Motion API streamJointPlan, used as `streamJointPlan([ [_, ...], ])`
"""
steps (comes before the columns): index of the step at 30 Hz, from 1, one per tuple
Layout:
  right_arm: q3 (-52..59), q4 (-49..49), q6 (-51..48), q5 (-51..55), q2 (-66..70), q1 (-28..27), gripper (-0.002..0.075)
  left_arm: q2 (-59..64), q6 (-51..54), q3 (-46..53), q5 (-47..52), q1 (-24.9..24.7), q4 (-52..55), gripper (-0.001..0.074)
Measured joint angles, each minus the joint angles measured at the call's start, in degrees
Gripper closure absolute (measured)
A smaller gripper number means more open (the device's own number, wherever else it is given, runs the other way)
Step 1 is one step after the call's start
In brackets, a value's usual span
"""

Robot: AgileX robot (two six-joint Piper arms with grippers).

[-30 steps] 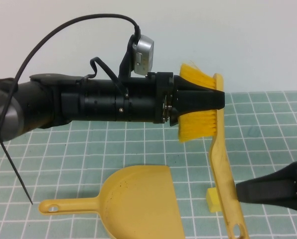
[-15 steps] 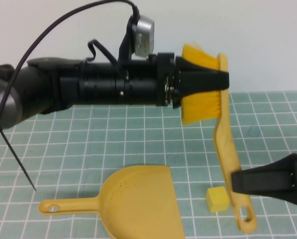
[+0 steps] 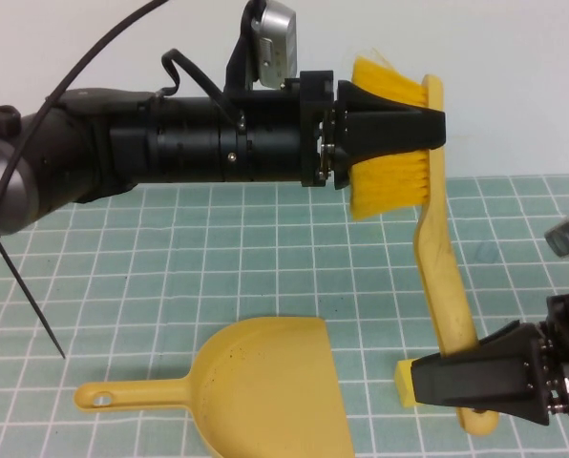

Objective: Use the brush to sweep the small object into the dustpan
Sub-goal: Hand over the broom, then pick up the dustpan from the table

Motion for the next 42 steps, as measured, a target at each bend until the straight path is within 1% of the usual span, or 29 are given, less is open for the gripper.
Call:
streamJointPlan([
  [1,0.00,0.00,0.00,0.00,0.00,0.00,0.0559,0.00,-0.02,0.00,0.10,0.00,0.00,0.0570],
  [3,0.10,0.11,0.00,-0.12,0.00,0.04,0.0560,0.00,-0.90,0.00,0.10,0.00,0.00,0.0531],
  [5,0.12,0.21,-0.78,-0.29,0.00,0.04,0.0560,0.00,-2.85,0.00,-0.02,0.00,0.00,0.0444],
  [6,0.12,0.32,-1.23,-0.29,0.00,0.04,0.0560,0.00,-3.74,0.00,-0.15,0.00,0.33,0.0377],
  [7,0.12,0.32,-1.67,-0.17,0.00,0.04,0.0560,0.00,-4.47,0.00,-0.15,0.00,1.79,0.0307],
  [10,0.12,0.32,-1.94,-0.29,0.00,0.04,0.0560,0.00,-7.83,0.00,-0.01,0.00,9.16,0.0148],
  [11,0.12,0.20,-1.83,-0.56,0.00,0.04,0.0561,0.00,-8.63,-0.04,0.09,0.00,11.52,0.0116],
  [13,-0.15,-0.43,-1.10,-1.40,0.00,0.04,0.0563,-0.24,-10.04,-0.14,0.65,0.00,17.73,0.0084],
  [17,-2.49,-2.79,1.17,-3.90,0.00,-1.31,0.0566,-1.36,-11.75,-0.14,0.28,0.00,22.85,0.0064],
  [23,-6.65,-4.41,4.56,-16.97,-0.52,-6.26,0.0568,-5.15,-12.10,-0.14,0.16,0.00,28.70,0.0064],
  [26,-7.82,-11.13,6.90,-20.65,-0.52,-8.52,0.0568,-7.52,-13.50,-0.14,0.53,0.00,39.81,0.0064],
  [29,-9.30,-24.39,14.36,-20.17,-0.52,-8.78,0.0568,-9.48,-14.20,-0.14,0.62,0.00,57.31,0.0067],
  [31,-9.54,-32.75,20.36,-18.51,-0.52,-8.11,0.0568,-10.98,-14.88,-0.14,0.77,0.00,68.52,0.0080],
  [34,-9.54,-43.00,28.13,-15.95,-0.52,-5.88,0.0568,-11.75,-17.80,-0.14,0.90,0.00,80.61,0.0119],
  [36,-9.54,-48.08,33.01,-14.21,-0.52,-3.78,0.0568,-11.75,-19.90,-0.14,0.90,0.00,85.10,0.0145],
  [38,-9.54,-51.31,36.60,-12.83,-0.52,-1.93,0.0568,-11.75,-19.78,-0.02,0.90,0.00,87.12,0.0169],
  [42,-9.54,-53.29,39.47,-11.28,-0.52,0.80,0.0568,-11.75,-14.91,1.56,0.90,0.00,88.21,0.0195],
])
